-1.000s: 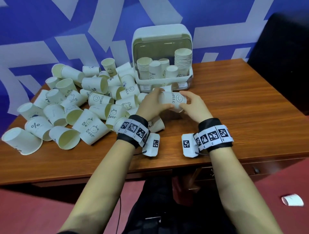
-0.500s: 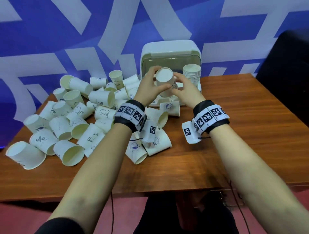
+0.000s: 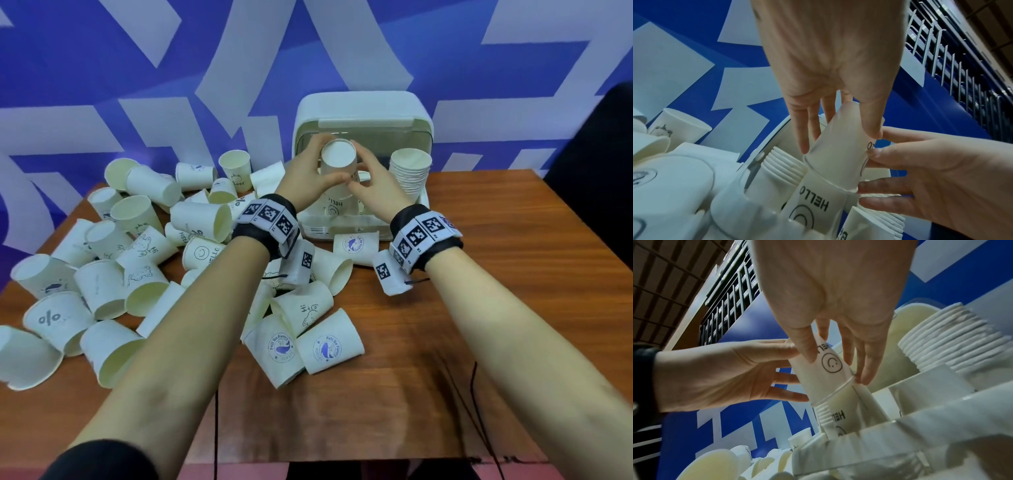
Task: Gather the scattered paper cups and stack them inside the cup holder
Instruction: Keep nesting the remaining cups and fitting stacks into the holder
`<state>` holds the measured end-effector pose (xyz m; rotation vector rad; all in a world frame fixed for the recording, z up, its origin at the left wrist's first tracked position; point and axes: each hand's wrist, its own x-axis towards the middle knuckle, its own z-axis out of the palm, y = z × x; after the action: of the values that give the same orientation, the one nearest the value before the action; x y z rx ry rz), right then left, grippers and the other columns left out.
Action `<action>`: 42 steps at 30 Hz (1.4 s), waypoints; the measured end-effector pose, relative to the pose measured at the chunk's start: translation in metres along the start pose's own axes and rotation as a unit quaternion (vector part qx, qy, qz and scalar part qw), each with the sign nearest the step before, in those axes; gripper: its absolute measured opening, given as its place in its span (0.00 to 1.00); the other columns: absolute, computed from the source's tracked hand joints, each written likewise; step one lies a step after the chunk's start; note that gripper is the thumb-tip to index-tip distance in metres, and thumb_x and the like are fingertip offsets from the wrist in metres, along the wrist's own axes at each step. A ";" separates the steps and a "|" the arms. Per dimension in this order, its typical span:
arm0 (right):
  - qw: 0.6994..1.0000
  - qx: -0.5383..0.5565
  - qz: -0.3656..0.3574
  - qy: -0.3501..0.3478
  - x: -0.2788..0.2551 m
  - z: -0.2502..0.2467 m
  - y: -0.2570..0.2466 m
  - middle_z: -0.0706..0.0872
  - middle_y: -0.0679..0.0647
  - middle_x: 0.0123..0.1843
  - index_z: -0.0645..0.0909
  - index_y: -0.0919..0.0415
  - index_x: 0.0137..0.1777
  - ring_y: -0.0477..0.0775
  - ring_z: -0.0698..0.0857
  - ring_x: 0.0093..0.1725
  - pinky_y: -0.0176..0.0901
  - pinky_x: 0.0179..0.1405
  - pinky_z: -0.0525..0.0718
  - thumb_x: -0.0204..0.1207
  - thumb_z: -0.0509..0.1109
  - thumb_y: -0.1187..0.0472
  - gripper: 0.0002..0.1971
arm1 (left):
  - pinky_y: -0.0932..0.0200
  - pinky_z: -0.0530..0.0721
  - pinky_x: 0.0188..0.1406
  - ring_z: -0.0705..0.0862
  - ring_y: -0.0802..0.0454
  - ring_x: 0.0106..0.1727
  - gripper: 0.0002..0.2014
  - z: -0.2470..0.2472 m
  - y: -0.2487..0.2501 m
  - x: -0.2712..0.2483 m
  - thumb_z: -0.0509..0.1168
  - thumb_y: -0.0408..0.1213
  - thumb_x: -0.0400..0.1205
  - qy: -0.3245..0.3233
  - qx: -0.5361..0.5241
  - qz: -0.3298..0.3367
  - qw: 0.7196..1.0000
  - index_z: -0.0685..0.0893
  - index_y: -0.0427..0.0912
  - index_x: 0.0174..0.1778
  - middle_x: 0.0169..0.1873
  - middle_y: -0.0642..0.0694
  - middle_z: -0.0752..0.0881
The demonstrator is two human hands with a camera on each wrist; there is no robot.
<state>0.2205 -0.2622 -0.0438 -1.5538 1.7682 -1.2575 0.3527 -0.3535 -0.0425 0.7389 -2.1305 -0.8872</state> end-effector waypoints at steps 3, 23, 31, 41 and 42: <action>0.999 -0.030 0.008 0.006 0.006 0.005 0.009 0.77 0.52 0.70 0.62 0.44 0.80 0.48 0.75 0.70 0.55 0.69 0.78 0.77 0.65 0.61 0.32 | 0.56 0.77 0.67 0.76 0.55 0.64 0.30 0.005 -0.011 0.001 0.75 0.39 0.74 0.006 -0.012 -0.019 1.000 0.71 0.42 0.70 0.61 0.54 0.77; 0.990 -0.140 -0.005 -0.005 0.006 0.016 0.042 0.74 0.57 0.76 0.60 0.44 0.80 0.56 0.77 0.70 0.54 0.68 0.77 0.80 0.65 0.63 0.31 | 0.55 0.70 0.73 0.70 0.47 0.77 0.37 0.021 -0.028 0.006 0.67 0.43 0.81 -0.086 0.095 -0.064 0.990 0.57 0.42 0.83 0.78 0.41 0.69; 0.978 -0.209 0.003 0.005 0.017 0.023 0.050 0.76 0.56 0.75 0.68 0.56 0.78 0.55 0.74 0.73 0.40 0.69 0.68 0.81 0.66 0.60 0.26 | 0.54 0.65 0.77 0.68 0.45 0.78 0.36 0.026 -0.044 0.011 0.70 0.39 0.80 -0.118 0.152 -0.090 0.977 0.61 0.39 0.82 0.78 0.40 0.69; 0.972 -0.222 0.056 -0.050 0.004 0.023 0.028 0.70 0.60 0.78 0.58 0.55 0.83 0.58 0.70 0.76 0.46 0.72 0.68 0.78 0.67 0.63 0.34 | 0.55 0.74 0.64 0.78 0.43 0.68 0.38 0.018 -0.020 -0.002 0.65 0.40 0.83 -0.150 0.190 -0.106 0.964 0.52 0.42 0.84 0.74 0.38 0.74; 0.974 -0.217 0.052 -0.036 -0.002 0.021 0.025 0.69 0.59 0.79 0.58 0.54 0.82 0.57 0.70 0.76 0.45 0.73 0.67 0.78 0.67 0.64 0.34 | 0.55 0.74 0.67 0.77 0.44 0.70 0.37 0.014 -0.014 -0.006 0.65 0.41 0.83 -0.148 0.191 -0.101 0.965 0.54 0.42 0.84 0.75 0.38 0.73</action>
<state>0.2249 -0.2688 -0.0753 -1.6791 2.1451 -0.7853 0.3489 -0.3527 -0.0627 1.0899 -2.5674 -0.7308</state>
